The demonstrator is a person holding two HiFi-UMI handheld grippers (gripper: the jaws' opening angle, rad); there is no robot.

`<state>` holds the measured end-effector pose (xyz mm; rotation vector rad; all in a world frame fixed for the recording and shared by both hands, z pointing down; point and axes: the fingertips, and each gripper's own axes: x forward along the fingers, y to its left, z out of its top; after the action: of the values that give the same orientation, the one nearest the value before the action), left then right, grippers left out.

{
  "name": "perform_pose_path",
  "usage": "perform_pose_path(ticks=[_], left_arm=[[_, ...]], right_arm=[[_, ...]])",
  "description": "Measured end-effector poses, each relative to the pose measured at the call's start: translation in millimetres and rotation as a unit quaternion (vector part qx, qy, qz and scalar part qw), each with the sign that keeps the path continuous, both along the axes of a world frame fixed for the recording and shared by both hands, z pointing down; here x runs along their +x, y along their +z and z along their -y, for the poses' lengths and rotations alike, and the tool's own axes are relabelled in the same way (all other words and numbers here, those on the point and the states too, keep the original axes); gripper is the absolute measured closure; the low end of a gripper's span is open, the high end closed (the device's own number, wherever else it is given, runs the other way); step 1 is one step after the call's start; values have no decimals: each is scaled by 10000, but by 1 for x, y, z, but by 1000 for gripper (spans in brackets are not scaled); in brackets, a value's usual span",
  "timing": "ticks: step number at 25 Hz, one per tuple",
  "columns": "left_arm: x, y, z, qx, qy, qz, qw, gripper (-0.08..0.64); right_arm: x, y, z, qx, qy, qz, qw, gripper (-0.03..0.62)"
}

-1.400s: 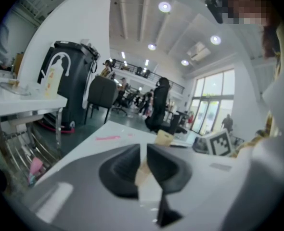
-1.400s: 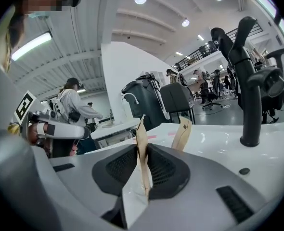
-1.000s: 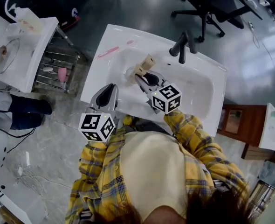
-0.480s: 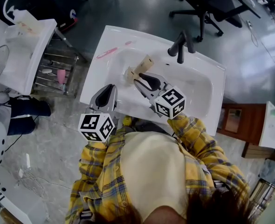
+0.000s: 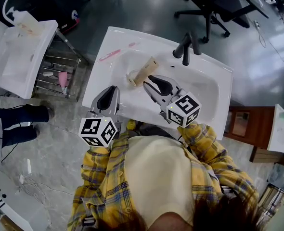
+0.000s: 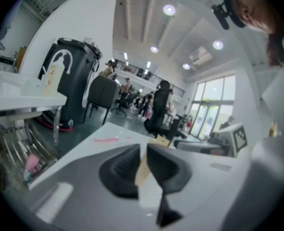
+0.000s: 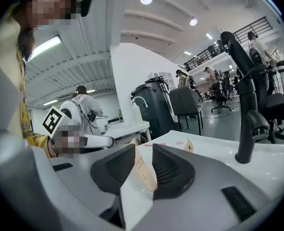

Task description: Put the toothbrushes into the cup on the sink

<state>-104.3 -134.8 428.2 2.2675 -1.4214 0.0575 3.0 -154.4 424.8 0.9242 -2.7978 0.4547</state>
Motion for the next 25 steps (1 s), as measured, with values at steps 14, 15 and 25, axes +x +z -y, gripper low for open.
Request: perform_pose_path(ticks=[14, 15, 25], left_arm=[[0, -23, 4, 212, -32, -22, 9998, 520], [0, -23, 5, 224, -38, 7, 9997, 520], [6, -28, 2, 153, -10, 66, 9999, 520]], right_arm=[[30, -33, -2, -112, 711, 35, 9974, 565], [31, -35, -4, -94, 724, 41, 9973, 568], [36, -40, -8, -89, 824, 59, 9965, 578]])
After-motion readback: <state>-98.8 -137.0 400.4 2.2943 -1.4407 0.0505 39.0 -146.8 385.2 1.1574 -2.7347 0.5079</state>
